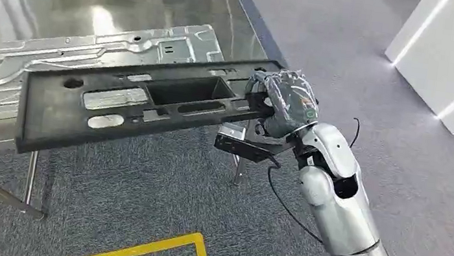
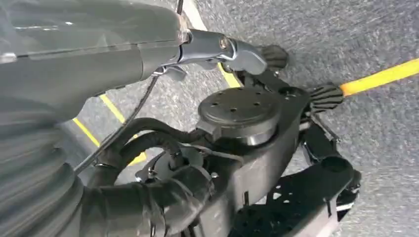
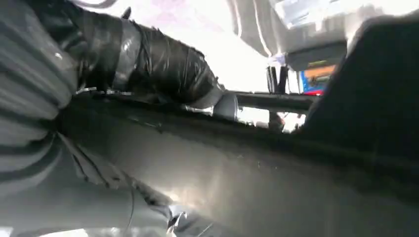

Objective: Take the parts from the cabinet and place them on the table.

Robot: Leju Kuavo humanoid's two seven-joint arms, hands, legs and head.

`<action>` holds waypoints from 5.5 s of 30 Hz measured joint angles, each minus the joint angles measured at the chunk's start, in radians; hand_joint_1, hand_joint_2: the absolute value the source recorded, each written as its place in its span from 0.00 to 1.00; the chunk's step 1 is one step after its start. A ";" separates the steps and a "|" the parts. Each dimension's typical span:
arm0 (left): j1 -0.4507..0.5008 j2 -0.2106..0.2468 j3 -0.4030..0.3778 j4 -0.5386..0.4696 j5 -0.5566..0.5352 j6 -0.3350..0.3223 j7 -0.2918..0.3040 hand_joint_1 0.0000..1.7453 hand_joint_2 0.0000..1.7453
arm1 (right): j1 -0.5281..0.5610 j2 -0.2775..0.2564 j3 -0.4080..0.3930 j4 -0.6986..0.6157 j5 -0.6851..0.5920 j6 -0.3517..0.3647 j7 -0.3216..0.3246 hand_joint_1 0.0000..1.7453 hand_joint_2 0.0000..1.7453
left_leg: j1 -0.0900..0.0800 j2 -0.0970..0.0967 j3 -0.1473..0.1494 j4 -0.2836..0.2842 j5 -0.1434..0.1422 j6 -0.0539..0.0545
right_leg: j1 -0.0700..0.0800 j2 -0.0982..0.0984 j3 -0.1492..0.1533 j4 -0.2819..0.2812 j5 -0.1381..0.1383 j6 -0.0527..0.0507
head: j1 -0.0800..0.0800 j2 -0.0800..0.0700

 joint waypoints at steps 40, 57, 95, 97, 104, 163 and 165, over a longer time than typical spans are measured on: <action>-0.047 -0.024 -0.011 0.258 -0.178 -0.228 0.097 0.00 1.00 | -0.084 0.103 0.041 0.208 0.071 0.039 0.044 1.00 1.00 | -0.020 0.105 -0.133 -0.010 0.096 0.009 | 0.030 -0.004 0.097 -0.029 -0.050 -0.026 | 0.004 0.000; -0.054 -0.029 -0.012 0.319 -0.281 -0.327 0.122 0.00 1.00 | -0.108 0.127 0.041 0.351 0.131 -0.008 0.056 1.00 1.00 | -0.022 0.105 -0.134 -0.010 0.099 0.007 | 0.026 -0.004 0.096 -0.028 -0.048 -0.028 | 0.004 0.000; -0.106 -0.179 -0.010 0.772 -0.430 -0.578 0.115 0.00 1.00 | -0.240 0.269 -0.065 0.954 0.265 -0.154 0.095 1.00 1.00 | -0.026 0.106 -0.136 -0.010 0.098 0.007 | 0.023 -0.001 0.094 -0.028 -0.048 -0.028 | 0.004 0.000; -0.106 -0.177 -0.010 0.767 -0.429 -0.578 0.117 0.00 1.00 | -0.241 0.265 -0.072 0.968 0.268 -0.160 0.093 1.00 1.00 | -0.026 0.106 -0.136 -0.010 0.098 0.007 | 0.023 -0.001 0.093 -0.028 -0.048 -0.028 | 0.004 0.000; -0.106 -0.175 -0.010 0.764 -0.430 -0.586 0.117 0.00 1.00 | -0.252 0.251 -0.084 1.007 0.353 -0.167 0.141 1.00 1.00 | -0.026 0.106 -0.136 -0.010 0.098 0.008 | 0.023 -0.002 0.094 -0.028 -0.048 -0.028 | 0.004 0.000; -0.060 -0.110 -0.011 0.476 -0.333 -0.471 0.280 0.00 0.00 | -0.056 0.286 -0.174 0.844 0.463 -0.298 0.090 0.00 0.00 | -0.027 0.108 -0.137 -0.010 0.096 0.009 | 0.022 0.001 0.093 -0.028 -0.050 -0.028 | 0.004 0.000; -0.060 -0.108 -0.011 0.472 -0.333 -0.470 0.280 0.00 0.00 | -0.052 0.286 -0.174 0.839 0.463 -0.298 0.090 0.00 0.00 | -0.027 0.108 -0.137 -0.010 0.096 0.009 | 0.022 0.001 0.093 -0.028 -0.050 -0.028 | 0.004 0.000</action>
